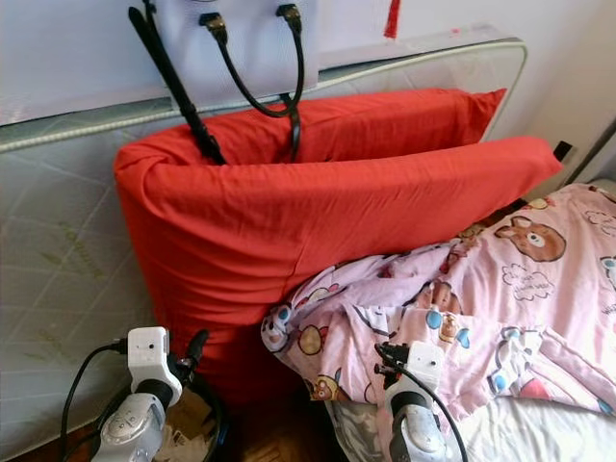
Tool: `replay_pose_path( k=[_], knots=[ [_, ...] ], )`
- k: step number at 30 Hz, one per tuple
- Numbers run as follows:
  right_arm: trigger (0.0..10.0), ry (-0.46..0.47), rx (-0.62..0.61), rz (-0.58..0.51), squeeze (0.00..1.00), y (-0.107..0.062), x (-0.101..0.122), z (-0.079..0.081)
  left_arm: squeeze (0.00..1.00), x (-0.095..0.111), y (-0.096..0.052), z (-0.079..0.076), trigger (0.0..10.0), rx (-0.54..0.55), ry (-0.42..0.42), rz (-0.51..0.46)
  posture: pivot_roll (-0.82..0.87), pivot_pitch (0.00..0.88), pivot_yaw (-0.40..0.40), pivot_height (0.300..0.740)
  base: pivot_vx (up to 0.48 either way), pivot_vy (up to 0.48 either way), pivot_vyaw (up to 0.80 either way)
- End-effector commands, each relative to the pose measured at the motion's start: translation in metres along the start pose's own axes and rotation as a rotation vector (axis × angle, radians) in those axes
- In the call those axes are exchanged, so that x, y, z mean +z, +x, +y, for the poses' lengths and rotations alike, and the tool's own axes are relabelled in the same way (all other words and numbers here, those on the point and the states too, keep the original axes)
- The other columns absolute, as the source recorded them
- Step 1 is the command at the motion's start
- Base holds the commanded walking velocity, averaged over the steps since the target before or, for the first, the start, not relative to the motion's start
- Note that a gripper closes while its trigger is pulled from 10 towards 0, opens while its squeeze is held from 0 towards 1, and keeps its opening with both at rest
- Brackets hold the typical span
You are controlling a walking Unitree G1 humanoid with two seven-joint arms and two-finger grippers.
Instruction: Clean up the room
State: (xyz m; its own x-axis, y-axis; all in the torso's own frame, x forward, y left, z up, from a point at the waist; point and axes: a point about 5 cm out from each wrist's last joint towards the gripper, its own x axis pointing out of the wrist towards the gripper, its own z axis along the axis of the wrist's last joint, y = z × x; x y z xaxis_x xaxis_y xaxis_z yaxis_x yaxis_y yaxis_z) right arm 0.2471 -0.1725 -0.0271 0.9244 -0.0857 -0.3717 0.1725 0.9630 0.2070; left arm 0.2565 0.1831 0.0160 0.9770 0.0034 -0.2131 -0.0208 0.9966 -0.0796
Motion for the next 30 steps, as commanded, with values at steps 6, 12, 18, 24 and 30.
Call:
replay_pose_path(
  k=[6, 12, 18, 24, 30],
  knots=[
    [10.0, 0.003, -0.067, 0.008, 0.00, -0.001, -0.002, -0.008, 0.00, 0.005, -0.001, 0.001, 10.0, 0.000, 0.003, -0.020, -0.01, 0.000, -0.050, 0.714, 0.000, 0.000, 0.00],
    [10.0, -0.017, -0.087, 0.004, 0.00, 0.000, 0.002, -0.011, 0.00, 0.005, -0.001, 0.001, 10.0, 0.000, 0.005, -0.022, -0.01, 0.000, -0.050, 0.694, 0.000, 0.000, 0.00],
    [10.0, -0.024, -0.076, -0.047, 0.00, 0.001, 0.009, -0.008, 0.00, 0.005, -0.002, -0.001, 10.0, -0.008, 0.004, -0.016, -0.01, 0.000, -0.050, 0.684, 0.000, 0.000, 0.00],
    [10.0, -0.031, -0.079, -0.059, 0.00, 0.003, 0.013, -0.001, 0.00, 0.005, -0.002, -0.001, 10.0, -0.009, 0.003, -0.015, -0.01, 0.000, -0.051, 0.684, 0.000, 0.000, 0.00],
    [10.0, -0.036, -0.074, -0.098, 0.00, 0.002, 0.018, 0.002, 0.00, 0.005, -0.002, -0.001, 10.0, -0.008, 0.003, -0.017, -0.01, 0.003, -0.052, 0.659, 0.000, 0.000, 0.00]
  ],
)
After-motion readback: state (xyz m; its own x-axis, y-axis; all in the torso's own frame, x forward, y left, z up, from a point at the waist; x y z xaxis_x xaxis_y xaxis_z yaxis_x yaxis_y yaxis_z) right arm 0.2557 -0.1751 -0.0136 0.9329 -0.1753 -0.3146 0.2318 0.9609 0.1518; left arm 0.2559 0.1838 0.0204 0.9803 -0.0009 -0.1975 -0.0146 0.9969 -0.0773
